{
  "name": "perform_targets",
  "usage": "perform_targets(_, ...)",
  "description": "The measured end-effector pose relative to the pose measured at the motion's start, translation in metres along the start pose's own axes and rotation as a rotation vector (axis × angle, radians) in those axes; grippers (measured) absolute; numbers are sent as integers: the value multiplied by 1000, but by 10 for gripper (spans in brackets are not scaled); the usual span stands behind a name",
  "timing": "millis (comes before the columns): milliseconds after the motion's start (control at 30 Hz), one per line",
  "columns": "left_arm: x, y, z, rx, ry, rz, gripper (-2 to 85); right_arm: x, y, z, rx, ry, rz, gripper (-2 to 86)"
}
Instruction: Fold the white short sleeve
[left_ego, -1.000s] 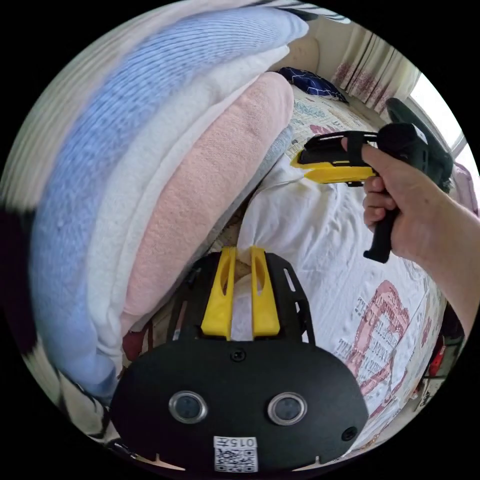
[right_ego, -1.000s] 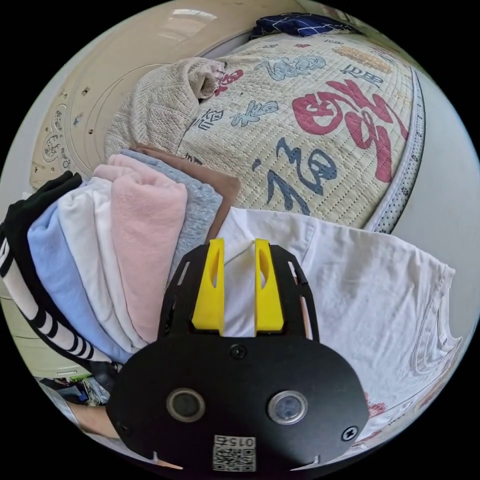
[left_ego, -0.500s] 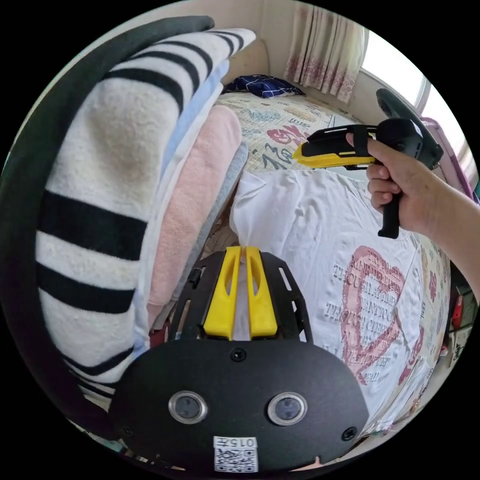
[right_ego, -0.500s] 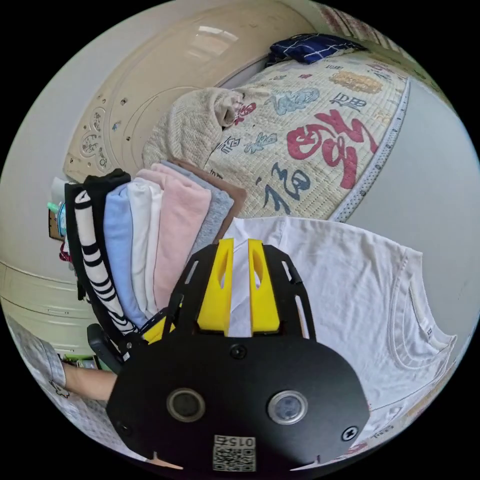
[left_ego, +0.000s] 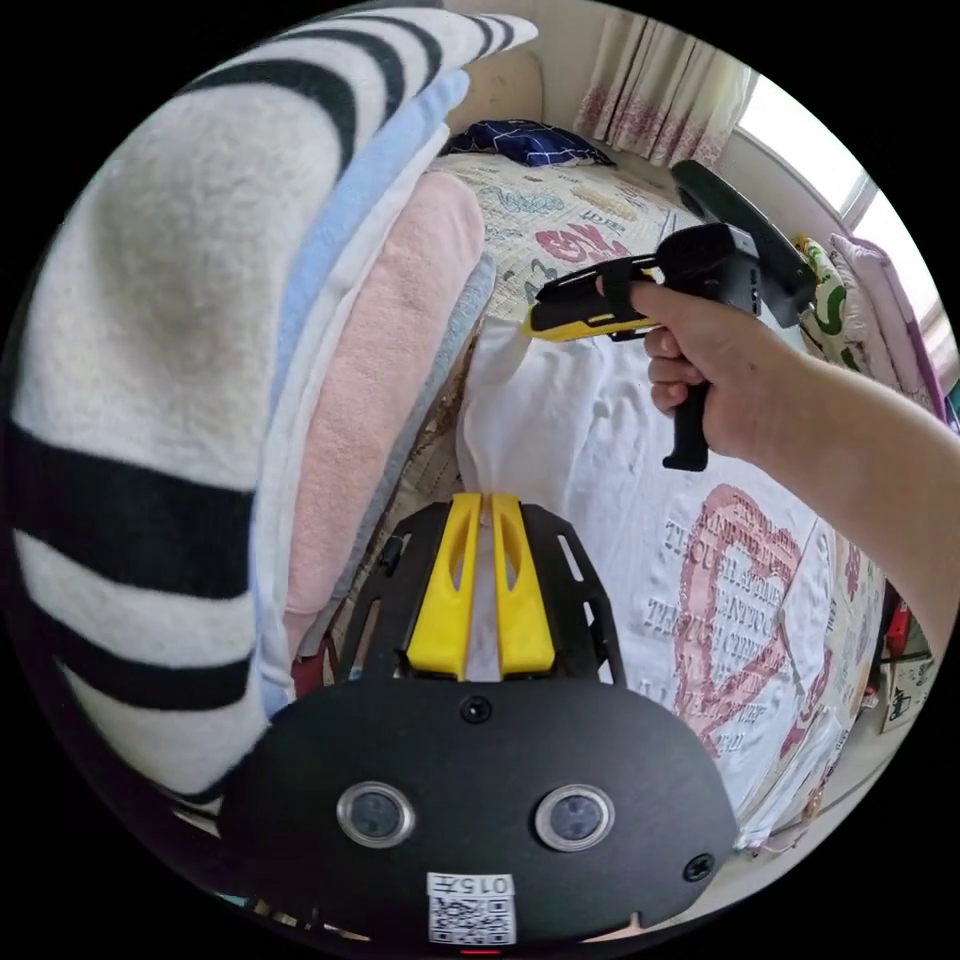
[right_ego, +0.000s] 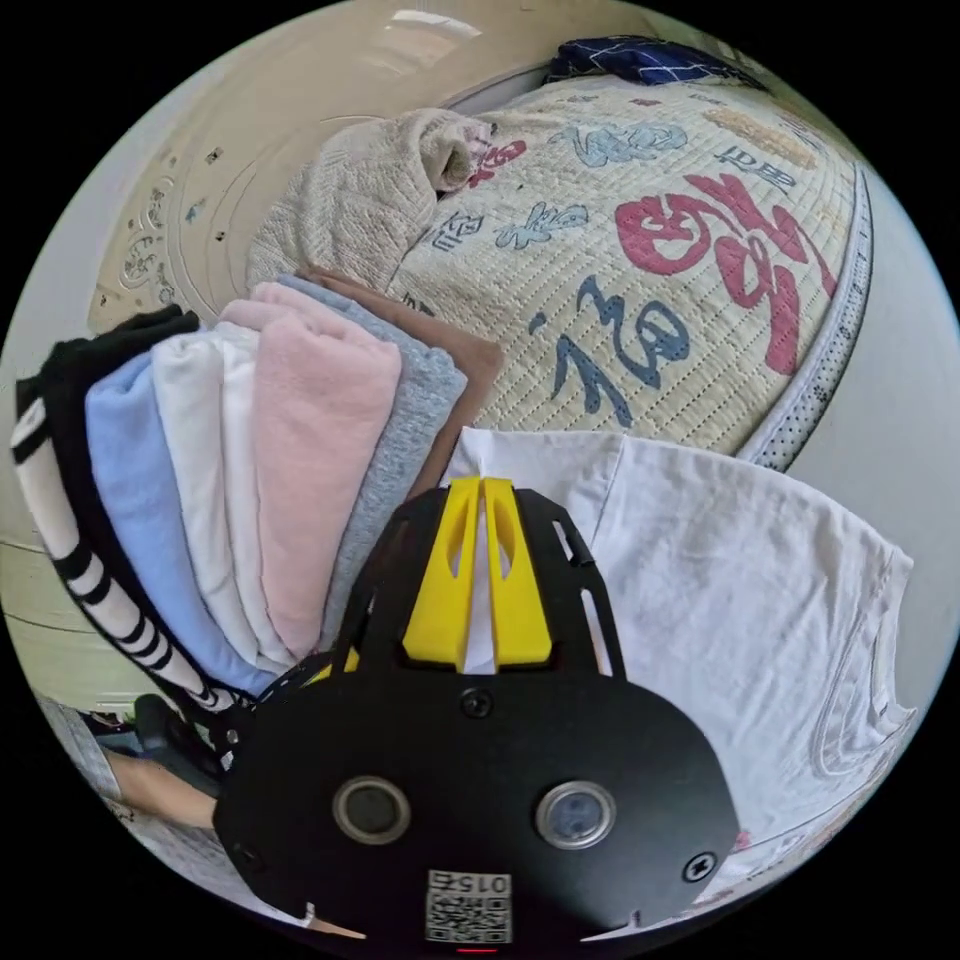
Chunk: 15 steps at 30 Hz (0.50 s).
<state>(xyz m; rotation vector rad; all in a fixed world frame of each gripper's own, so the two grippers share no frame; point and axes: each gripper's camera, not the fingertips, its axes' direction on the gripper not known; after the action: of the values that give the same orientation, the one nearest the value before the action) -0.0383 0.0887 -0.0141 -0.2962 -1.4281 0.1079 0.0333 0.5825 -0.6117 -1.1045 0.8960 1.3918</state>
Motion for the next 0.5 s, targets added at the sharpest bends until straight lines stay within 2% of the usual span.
perform_targets(67,1,-3,-9,39,5,62,8,18,13,-44,110,-41,35,3)
perform_targets(167,7,-2,-24,110,49,194,7,45,50,-98,204,3,91,1)
perform_targets(267,19,5,-26,128,139,361,5,80,104,-128,196,89,229,0)
perform_targets(367,33,14,-13,61,210,490,3,109,150,-136,147,120,361,2)
perform_targets(500,33,16,2,-22,262,536,4,135,175,-134,92,86,461,12)
